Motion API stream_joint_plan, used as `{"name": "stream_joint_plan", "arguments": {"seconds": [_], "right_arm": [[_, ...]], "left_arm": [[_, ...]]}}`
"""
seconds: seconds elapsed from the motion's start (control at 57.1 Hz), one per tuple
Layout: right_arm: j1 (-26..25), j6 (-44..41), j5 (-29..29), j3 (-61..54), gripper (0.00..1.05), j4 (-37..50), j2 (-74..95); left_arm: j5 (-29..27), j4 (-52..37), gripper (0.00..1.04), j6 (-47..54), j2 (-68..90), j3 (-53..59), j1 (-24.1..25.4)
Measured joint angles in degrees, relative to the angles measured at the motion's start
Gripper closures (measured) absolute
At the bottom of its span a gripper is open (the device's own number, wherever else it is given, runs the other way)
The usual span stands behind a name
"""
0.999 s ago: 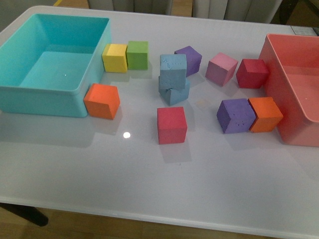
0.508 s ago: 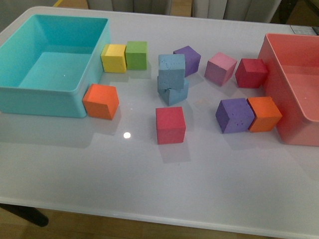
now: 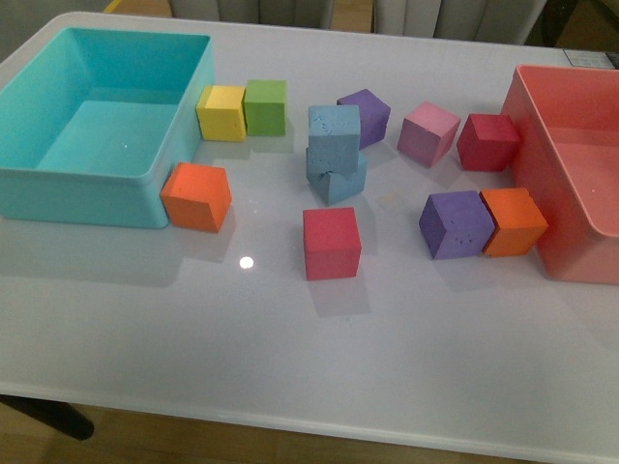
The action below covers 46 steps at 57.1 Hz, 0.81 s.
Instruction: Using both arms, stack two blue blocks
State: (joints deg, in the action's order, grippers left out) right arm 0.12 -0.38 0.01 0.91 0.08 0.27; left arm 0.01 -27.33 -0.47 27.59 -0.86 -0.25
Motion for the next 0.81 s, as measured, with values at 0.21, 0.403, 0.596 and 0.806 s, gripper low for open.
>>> {"name": "stream_joint_plan", "arguments": {"seconds": [0.21, 0.403, 0.596, 0.806], "right_arm": [[0.0, 0.0, 0.0, 0.0, 0.09, 0.0, 0.0], [0.0, 0.0, 0.0, 0.0, 0.09, 0.0, 0.0], [0.0, 0.0, 0.0, 0.0, 0.09, 0.0, 0.0], [0.0, 0.0, 0.0, 0.0, 0.09, 0.0, 0.0]], "left_arm": [[0.0, 6.1, 1.03, 0.0, -6.3, 0.0, 0.0], [0.0, 10.6, 1.03, 0.0, -11.0, 0.0, 0.0], [0.0, 14.3, 1.03, 0.0, -14.7, 0.0, 0.0], [0.0, 20.9, 1.03, 0.0, -20.2, 0.0, 0.0]]}}
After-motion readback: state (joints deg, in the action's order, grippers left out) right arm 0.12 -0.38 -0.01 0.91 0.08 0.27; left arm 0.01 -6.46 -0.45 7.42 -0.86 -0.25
